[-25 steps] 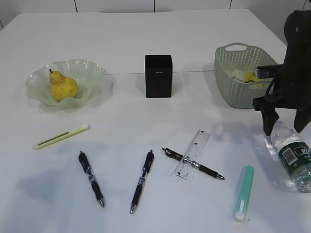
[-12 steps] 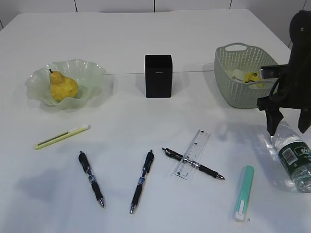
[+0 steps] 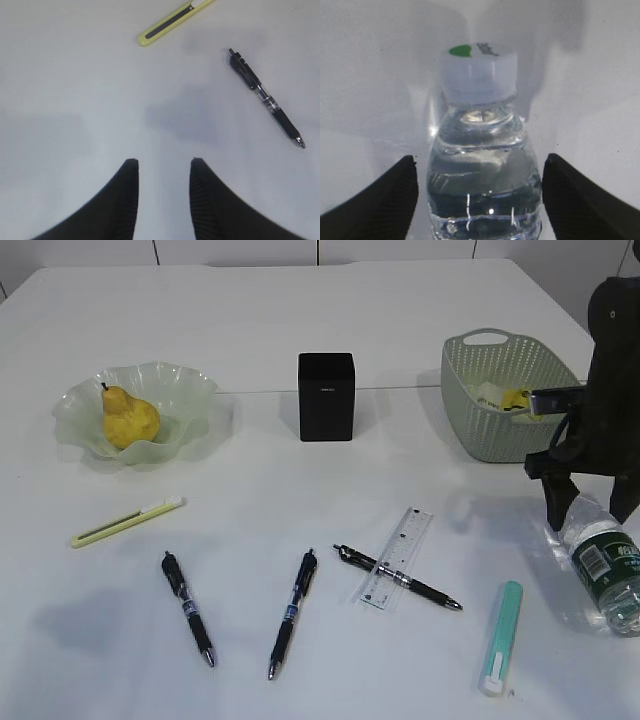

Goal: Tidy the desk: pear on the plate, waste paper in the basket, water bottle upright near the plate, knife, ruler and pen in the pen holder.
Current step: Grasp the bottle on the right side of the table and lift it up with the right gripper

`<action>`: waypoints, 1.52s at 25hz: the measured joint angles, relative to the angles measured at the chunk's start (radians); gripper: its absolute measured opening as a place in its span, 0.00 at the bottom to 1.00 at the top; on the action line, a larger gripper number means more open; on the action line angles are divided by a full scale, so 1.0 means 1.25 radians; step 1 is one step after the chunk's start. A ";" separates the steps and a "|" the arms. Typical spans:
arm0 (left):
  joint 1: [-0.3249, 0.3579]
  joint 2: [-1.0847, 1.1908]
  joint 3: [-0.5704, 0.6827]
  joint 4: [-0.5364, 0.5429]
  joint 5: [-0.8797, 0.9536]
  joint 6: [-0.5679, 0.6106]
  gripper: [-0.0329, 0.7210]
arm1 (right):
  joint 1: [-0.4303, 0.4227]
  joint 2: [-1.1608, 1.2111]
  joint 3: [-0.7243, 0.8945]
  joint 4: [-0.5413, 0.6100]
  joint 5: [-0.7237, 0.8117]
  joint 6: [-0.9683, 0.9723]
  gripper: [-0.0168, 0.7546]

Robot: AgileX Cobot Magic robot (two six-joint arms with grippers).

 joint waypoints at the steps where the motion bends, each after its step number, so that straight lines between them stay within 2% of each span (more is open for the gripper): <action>1: 0.000 0.000 0.000 0.000 0.000 0.000 0.36 | 0.000 0.005 0.000 0.000 -0.001 -0.001 0.79; 20: 0.000 0.000 0.000 0.000 -0.002 0.000 0.36 | 0.000 0.035 0.001 0.008 -0.003 -0.004 0.79; 31: 0.000 0.000 0.000 0.000 -0.008 0.000 0.36 | 0.000 0.035 0.001 0.005 -0.003 -0.005 0.56; 38: 0.000 0.000 0.000 0.000 -0.020 0.000 0.36 | 0.000 0.035 0.001 0.003 -0.003 -0.006 0.53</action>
